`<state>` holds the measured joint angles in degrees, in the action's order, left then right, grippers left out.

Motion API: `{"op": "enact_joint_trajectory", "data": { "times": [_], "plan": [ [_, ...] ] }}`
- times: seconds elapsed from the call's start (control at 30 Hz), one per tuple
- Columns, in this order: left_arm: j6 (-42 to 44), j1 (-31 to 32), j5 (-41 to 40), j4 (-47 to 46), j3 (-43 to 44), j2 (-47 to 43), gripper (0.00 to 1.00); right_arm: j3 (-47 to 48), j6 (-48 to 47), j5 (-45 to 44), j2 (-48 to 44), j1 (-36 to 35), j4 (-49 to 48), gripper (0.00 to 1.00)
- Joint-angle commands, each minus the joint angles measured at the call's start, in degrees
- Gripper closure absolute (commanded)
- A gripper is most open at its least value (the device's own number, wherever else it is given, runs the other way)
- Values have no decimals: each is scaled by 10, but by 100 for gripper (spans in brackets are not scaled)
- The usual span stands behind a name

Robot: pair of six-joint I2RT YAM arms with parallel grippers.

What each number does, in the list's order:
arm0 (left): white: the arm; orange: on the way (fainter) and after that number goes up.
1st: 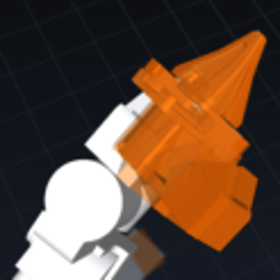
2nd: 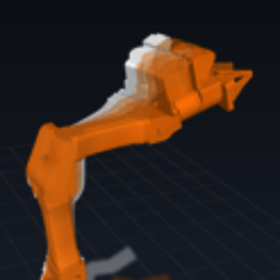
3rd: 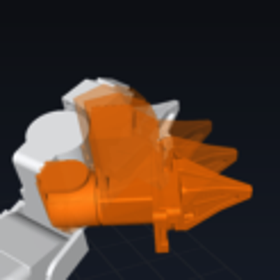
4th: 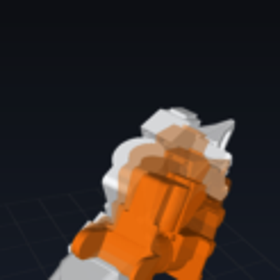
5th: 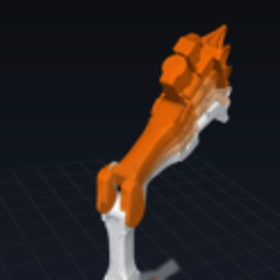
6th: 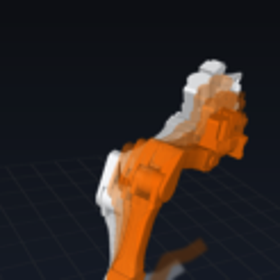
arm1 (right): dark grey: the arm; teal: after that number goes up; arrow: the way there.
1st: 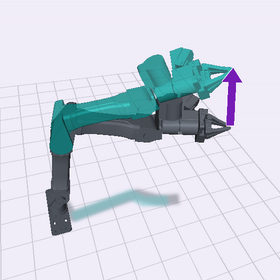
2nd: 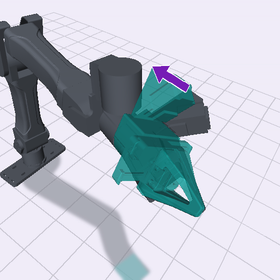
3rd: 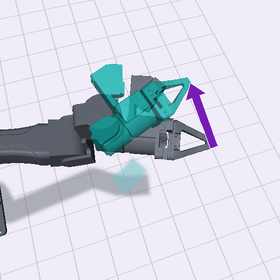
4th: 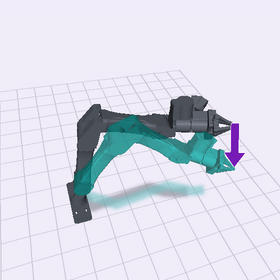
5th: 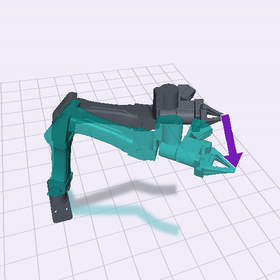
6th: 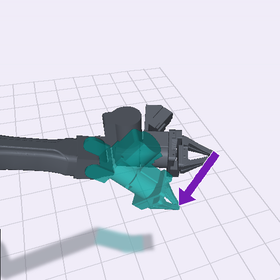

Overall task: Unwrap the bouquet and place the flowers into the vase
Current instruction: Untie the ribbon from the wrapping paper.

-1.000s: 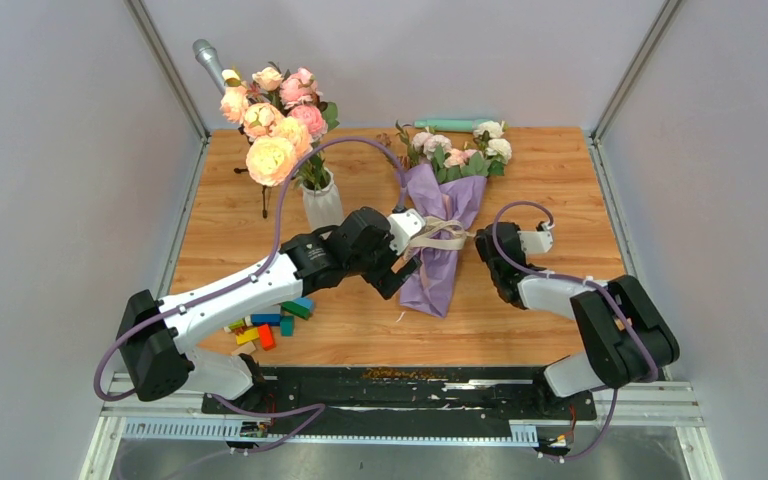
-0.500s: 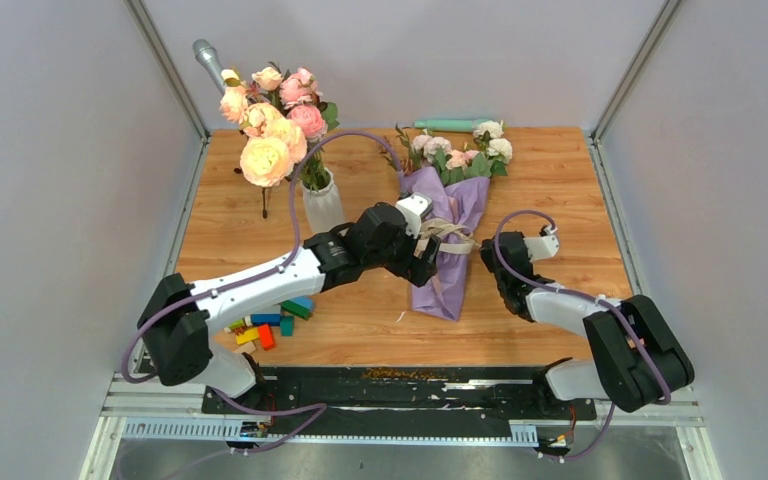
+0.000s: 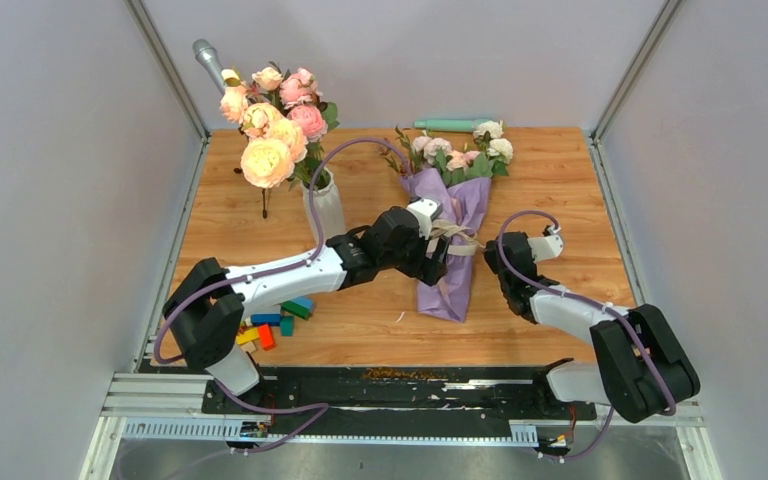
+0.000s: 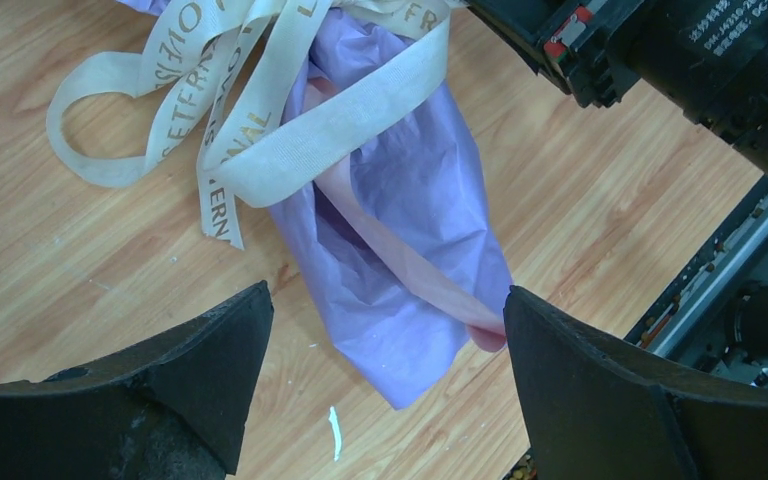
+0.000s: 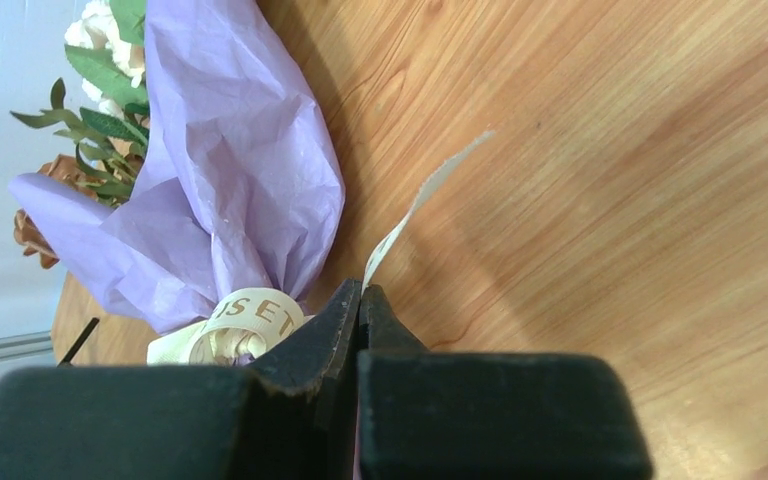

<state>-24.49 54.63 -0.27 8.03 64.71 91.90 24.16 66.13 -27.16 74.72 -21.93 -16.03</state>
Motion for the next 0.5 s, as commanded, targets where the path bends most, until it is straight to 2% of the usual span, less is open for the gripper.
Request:
{"op": "enact_joint_trajectory", "data": {
  "times": [0.0,0.17,0.3,0.47],
  "plan": [
    [34,-1,24,-71,-22,-15,8,6,-31,-18,-20,20,29,100],
    [80,-2,26,-116,-66,-33,6,21,-79,10,-13,64,35,100],
    [110,-1,28,-115,-73,-13,17,30,-113,50,-8,107,29,100],
    [124,-1,18,-123,-62,16,29,36,-128,73,-7,126,27,100]
  ]
}}
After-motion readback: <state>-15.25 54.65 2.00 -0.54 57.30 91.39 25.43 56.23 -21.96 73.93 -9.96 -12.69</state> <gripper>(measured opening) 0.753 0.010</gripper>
